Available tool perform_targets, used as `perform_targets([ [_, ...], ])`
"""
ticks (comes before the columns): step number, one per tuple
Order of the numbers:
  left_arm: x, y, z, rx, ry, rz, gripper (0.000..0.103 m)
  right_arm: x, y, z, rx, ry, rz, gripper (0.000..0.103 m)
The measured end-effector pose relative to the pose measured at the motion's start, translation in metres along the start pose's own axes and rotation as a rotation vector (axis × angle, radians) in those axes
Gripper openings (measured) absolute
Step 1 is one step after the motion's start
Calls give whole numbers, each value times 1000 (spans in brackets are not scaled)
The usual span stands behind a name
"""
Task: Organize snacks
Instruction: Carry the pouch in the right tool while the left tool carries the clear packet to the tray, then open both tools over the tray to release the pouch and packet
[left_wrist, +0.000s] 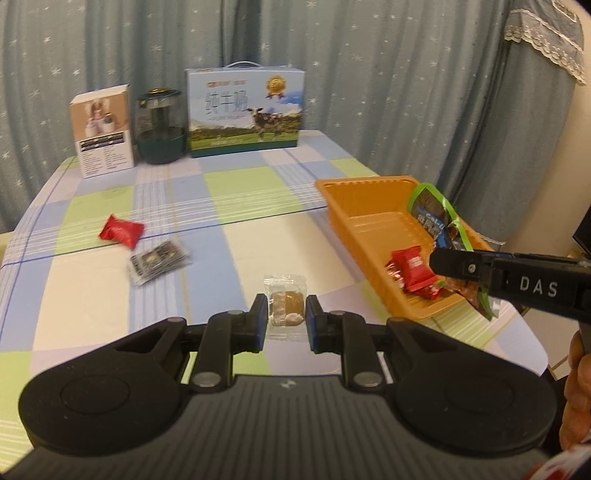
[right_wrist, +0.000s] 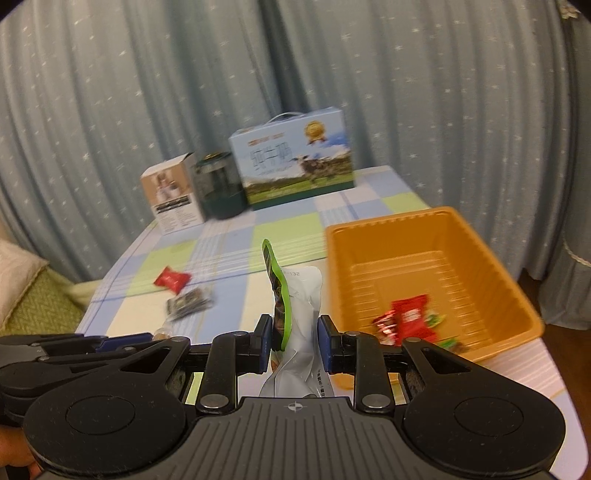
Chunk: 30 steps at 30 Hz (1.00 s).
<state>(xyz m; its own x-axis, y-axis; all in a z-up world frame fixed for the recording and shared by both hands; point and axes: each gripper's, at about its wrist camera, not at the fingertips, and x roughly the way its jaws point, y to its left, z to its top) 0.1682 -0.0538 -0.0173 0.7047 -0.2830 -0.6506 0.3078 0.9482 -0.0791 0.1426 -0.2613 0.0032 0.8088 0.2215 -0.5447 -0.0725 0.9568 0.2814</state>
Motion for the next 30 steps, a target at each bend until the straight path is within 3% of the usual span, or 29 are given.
perform_targets([
  [14, 40, -66, 47, 81, -18, -139, 19, -9, -78, 47, 47, -15, -110, 27],
  [30, 101, -107, 56, 123, 46, -218, 19, 22, -118, 60, 34, 8, -147, 27],
])
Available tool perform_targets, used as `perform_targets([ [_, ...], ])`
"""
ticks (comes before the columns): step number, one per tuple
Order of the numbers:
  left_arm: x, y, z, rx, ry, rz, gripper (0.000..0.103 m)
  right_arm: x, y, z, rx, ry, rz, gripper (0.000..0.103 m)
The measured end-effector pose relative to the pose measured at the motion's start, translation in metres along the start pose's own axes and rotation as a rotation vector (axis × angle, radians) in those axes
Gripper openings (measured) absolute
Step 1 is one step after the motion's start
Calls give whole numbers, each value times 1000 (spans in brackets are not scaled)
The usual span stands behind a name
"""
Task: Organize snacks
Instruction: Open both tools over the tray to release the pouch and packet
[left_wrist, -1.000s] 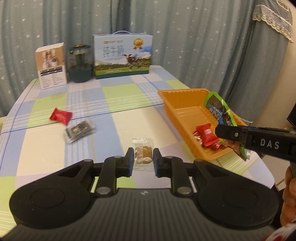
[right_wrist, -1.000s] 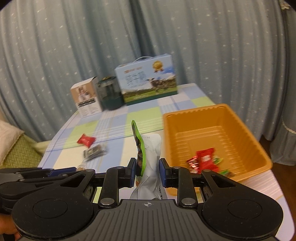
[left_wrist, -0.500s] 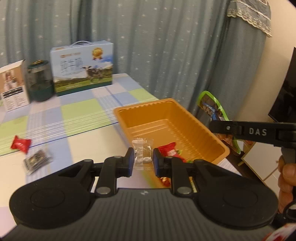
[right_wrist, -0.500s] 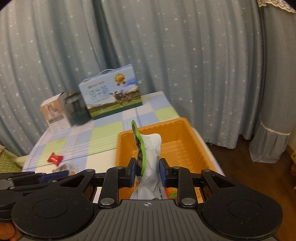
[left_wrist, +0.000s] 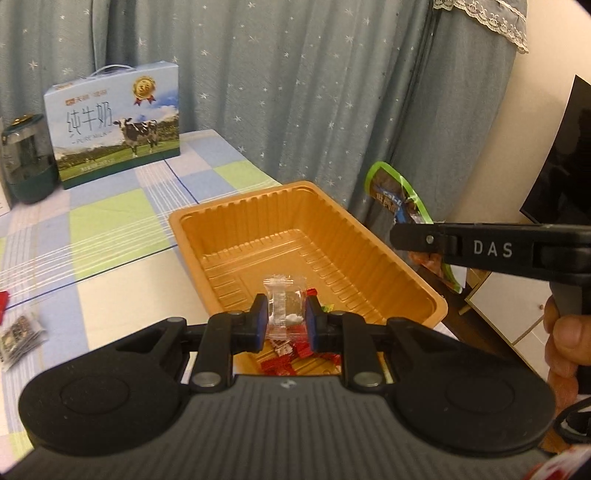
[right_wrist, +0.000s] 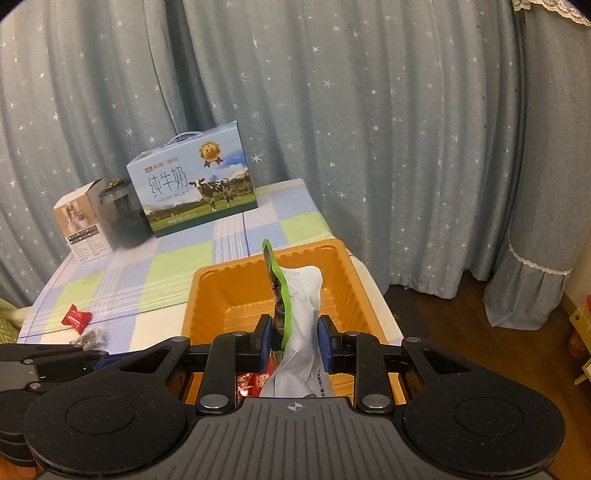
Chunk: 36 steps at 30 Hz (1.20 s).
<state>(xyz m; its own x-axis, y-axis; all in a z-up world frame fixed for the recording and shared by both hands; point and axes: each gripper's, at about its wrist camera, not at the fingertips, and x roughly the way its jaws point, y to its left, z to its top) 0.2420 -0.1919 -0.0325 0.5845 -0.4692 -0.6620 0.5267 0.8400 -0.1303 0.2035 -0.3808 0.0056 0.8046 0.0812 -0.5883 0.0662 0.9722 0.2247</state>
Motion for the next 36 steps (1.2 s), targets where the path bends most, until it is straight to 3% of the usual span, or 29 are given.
perform_targets([
  [4, 12, -4, 3, 8, 6, -7, 20, 4, -3, 0, 1, 5, -2, 26],
  [7, 16, -4, 4, 18, 6, 11, 33, 5, -7, -1, 6, 10, -5, 27],
  [12, 9, 12, 1, -18, 1, 44, 34, 7, -11, -3, 7, 19, -10, 27],
  [20, -9, 34, -10, -48, -3, 96, 45, 13, -7, -6, 3, 38, 1, 27],
  [23, -12, 38, -13, -55, -6, 100, 49, 17, -5, -7, 2, 52, 3, 27],
  [26, -17, 41, -17, -70, -26, 85, 60, 21, -4, -6, 5, 65, 4, 27],
  [31, -19, 45, -20, -83, -24, 91, 62, 30, -5, -7, 13, 87, 4, 27],
  [36, -25, 49, -24, -95, -36, 86, 73, 33, -10, -7, 51, 102, 36, 27],
])
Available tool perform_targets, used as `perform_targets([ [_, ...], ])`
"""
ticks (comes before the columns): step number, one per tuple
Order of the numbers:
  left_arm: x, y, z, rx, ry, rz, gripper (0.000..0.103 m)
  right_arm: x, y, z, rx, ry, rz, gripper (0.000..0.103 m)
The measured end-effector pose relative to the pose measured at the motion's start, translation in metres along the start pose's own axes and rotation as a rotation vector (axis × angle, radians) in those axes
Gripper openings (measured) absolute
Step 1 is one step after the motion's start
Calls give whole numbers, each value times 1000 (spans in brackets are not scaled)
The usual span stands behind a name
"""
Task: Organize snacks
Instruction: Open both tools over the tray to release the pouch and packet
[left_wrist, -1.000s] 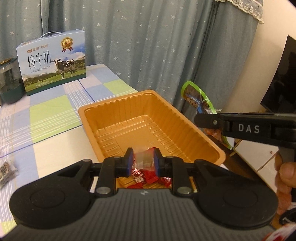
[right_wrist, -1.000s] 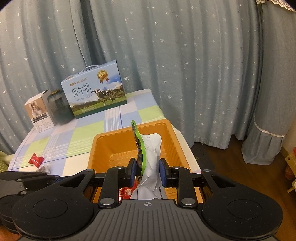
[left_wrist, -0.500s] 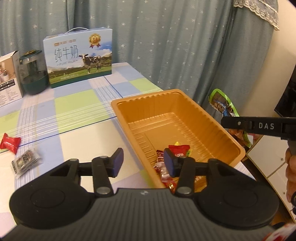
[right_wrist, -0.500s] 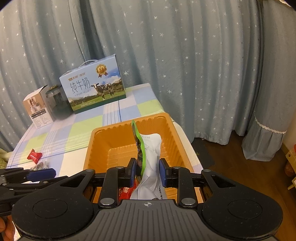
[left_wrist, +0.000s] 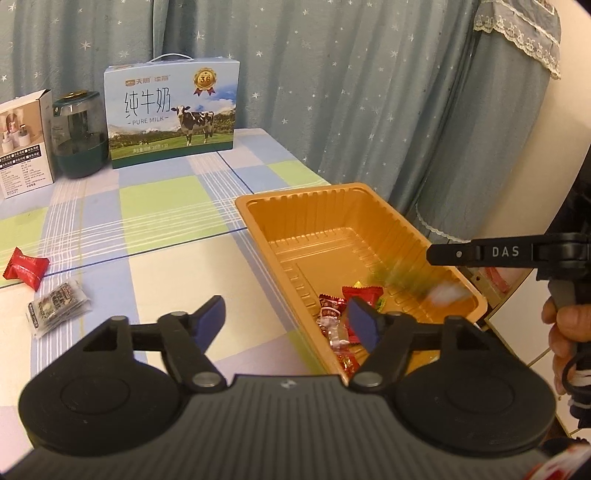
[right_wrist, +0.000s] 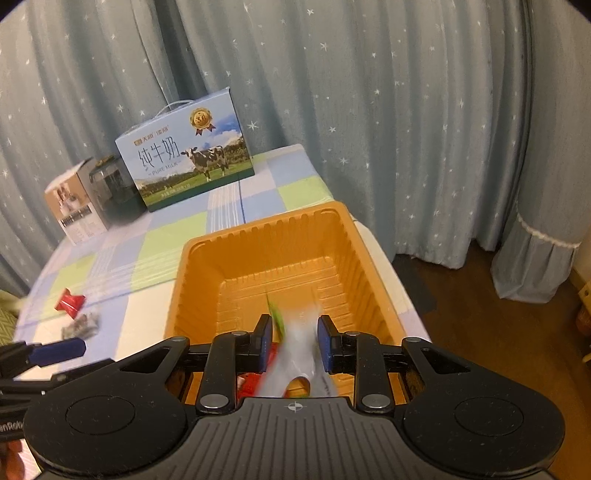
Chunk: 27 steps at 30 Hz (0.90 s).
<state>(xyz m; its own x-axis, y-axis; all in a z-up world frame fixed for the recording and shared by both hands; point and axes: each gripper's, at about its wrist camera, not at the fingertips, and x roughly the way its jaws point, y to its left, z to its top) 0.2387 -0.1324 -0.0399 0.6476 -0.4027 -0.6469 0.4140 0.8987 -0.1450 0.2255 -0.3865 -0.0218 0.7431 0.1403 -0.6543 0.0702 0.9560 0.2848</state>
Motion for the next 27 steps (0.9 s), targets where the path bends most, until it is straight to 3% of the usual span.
perform_targets([
  [3, -4, 2, -2, 2, 1, 9, 74, -6, 1, 0, -5, -6, -9, 30],
  [6, -11, 5, -6, -2, -1, 18, 79, -14, 3, -1, 1, -19, -11, 58],
  [7, -13, 7, -8, -3, -2, 23, 80, -18, 5, -2, -1, -25, -9, 60],
  [19, -59, 28, -28, -36, 1, 90, 90, -61, 49, -16, -28, -58, 50, 62],
  [27, -100, 53, -41, -61, -22, 149, 95, -71, 85, -34, -56, -35, 97, 65],
])
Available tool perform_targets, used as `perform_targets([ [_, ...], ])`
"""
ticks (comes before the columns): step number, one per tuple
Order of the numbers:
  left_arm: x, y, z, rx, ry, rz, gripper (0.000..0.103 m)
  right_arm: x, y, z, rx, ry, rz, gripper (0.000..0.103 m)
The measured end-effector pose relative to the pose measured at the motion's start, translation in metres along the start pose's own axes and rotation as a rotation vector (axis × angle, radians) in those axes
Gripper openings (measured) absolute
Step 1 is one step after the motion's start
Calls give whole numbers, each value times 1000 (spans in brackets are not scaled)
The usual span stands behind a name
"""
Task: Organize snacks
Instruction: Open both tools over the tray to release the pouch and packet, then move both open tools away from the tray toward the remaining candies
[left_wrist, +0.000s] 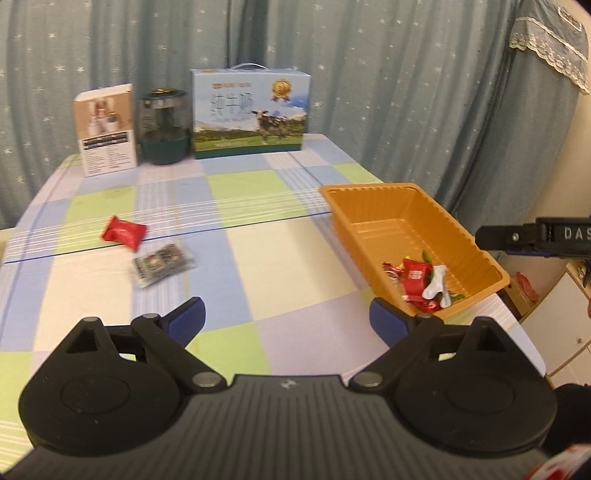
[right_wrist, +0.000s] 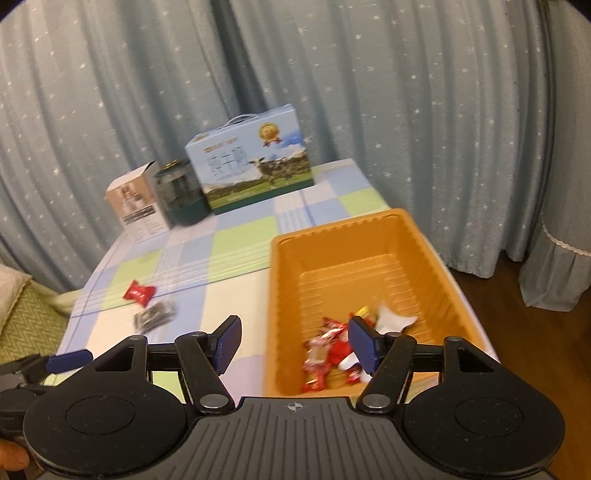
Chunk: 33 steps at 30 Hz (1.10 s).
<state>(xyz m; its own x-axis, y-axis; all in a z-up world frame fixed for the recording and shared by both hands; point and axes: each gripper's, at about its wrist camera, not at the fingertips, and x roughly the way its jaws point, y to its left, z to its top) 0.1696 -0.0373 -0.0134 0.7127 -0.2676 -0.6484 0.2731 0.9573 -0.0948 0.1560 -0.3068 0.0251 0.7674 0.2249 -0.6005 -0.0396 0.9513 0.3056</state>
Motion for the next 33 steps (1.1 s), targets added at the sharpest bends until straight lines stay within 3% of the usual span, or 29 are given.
perform_targets([
  [17, -51, 65, -15, -84, -17, 114, 99, 15, 68, -19, -80, 50, 91, 66],
  [33, -49, 125, -14, -129, -37, 206, 101, 60, 116, -25, -135, 99, 148, 66],
])
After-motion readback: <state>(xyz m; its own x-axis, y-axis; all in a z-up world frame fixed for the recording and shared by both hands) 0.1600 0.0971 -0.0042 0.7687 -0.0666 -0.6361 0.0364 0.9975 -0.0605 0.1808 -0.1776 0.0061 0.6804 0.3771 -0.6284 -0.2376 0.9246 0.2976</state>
